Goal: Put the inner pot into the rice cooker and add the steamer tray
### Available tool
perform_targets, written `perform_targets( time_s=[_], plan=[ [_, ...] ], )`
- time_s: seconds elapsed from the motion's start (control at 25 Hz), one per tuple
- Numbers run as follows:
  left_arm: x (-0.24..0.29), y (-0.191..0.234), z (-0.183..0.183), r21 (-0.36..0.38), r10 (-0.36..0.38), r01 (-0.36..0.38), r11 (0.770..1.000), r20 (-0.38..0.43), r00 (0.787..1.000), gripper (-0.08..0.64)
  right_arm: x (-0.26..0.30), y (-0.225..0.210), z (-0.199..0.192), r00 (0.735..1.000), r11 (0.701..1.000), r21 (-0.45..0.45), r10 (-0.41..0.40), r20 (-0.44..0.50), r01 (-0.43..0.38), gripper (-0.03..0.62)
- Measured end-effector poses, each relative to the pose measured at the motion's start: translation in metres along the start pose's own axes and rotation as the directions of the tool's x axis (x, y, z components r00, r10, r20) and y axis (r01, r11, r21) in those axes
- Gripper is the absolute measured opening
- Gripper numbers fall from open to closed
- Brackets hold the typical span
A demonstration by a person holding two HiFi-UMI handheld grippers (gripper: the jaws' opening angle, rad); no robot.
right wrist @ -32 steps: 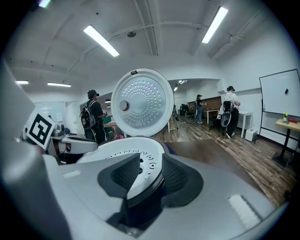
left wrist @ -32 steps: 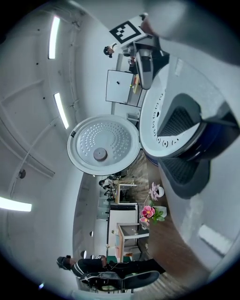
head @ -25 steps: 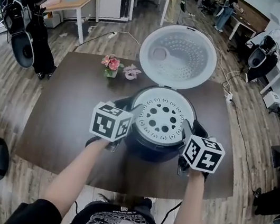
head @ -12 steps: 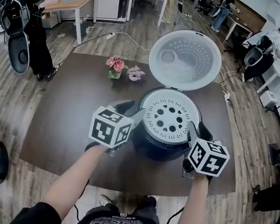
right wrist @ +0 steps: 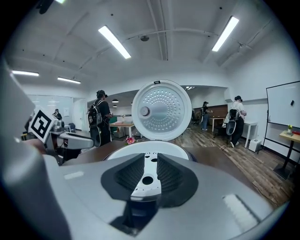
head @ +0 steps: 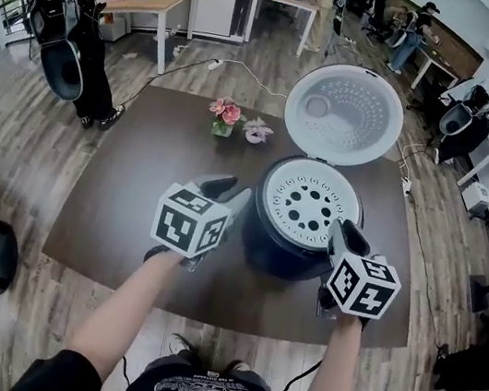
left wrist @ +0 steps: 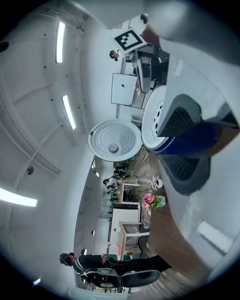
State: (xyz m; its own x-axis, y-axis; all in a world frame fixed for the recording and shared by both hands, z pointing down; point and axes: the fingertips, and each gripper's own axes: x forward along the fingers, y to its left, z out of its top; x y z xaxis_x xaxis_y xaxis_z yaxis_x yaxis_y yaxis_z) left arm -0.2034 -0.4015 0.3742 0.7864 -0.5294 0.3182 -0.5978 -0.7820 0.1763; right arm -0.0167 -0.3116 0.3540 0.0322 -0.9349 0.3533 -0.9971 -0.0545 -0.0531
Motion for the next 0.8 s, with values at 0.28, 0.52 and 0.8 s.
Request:
perform_targets(
  time_s=[0.28,0.52,0.8],
  plan=[
    [-0.017,-0.026,-0.001,-0.018,0.058,-0.058,0.998,0.026,0.998,0.109,-0.023,-0.007,0.0,0.998,0.998,-0.02,0.058,0.019,-0.058,0.046],
    [-0.023,-0.055,-0.005,-0.025,0.118,-0.117,0.993,0.039,0.992,0.093,-0.044,-0.027,-0.004,0.994,0.994,-0.038,0.108,0.029,-0.107,0.018],
    [-0.034,-0.077,-0.018,-0.029,0.178,-0.177,0.984,0.046,0.983,0.043,-0.061,-0.032,-0.01,0.984,0.982,-0.081,0.175,0.031,-0.172,0.0]
  ],
)
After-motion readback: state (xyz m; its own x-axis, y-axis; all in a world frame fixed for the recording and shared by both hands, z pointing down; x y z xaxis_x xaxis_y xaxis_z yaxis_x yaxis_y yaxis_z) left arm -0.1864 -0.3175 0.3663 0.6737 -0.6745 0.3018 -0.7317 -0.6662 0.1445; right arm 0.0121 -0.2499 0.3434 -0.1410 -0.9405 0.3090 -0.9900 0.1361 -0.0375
